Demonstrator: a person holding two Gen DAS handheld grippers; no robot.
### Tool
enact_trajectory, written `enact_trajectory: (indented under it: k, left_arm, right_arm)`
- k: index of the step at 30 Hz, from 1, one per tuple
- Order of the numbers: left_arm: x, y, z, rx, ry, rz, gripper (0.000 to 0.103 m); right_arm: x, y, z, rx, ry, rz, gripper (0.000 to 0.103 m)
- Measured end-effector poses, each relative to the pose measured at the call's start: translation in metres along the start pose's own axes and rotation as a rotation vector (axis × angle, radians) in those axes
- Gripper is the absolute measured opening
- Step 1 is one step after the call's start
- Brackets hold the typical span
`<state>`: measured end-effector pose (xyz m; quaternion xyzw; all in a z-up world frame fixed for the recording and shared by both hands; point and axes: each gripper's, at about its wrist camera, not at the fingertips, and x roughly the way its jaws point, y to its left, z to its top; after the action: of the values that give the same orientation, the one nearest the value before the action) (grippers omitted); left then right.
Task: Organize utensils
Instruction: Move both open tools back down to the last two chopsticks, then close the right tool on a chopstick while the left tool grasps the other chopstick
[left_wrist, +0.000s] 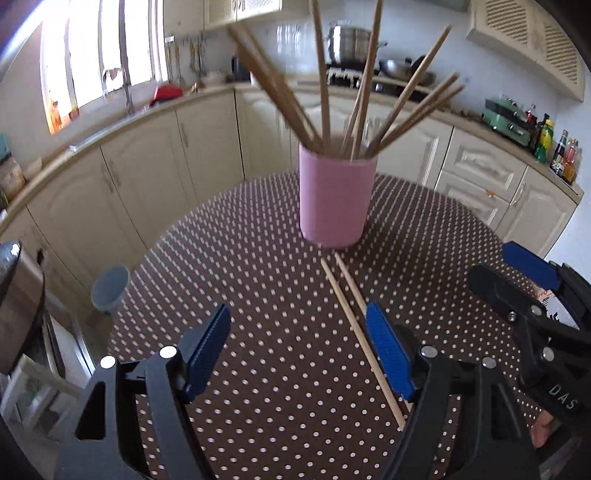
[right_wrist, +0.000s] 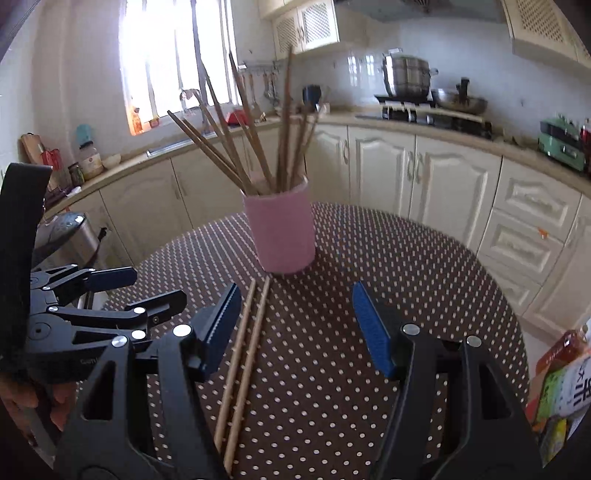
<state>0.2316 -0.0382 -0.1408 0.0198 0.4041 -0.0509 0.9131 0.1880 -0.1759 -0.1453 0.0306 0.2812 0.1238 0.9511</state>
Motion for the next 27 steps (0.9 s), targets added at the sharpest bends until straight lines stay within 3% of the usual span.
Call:
enact_trajectory:
  k: [12,19,21,24,27]
  left_arm:
    - [0.079,-0.019,-0.002,0.022,0.149,0.017,0.075]
    - [0.097,-0.018,0.007,0.019,0.155,0.023,0.075]
    - [0.098,-0.016,0.009,0.026,0.156,0.013,0.067]
    - [0.1,-0.006,0.021,0.039,0.157,0.001,0.047]
    - [0.099,0.008,0.024,0.02,0.163,0.012,0.021]
  right_arm:
    - [0.03,-0.039,-0.019,0.113,0.081,0.022,0.063]
    - [0.042,-0.045,-0.02,0.131,0.102,0.035,0.063]
    - [0.045,-0.043,-0.02,0.129,0.107,0.038,0.063]
    - [0.05,-0.038,-0.018,0.118,0.119,0.045,0.063]
    - [0.058,-0.03,-0.016,0.106,0.139,0.052,0.063]
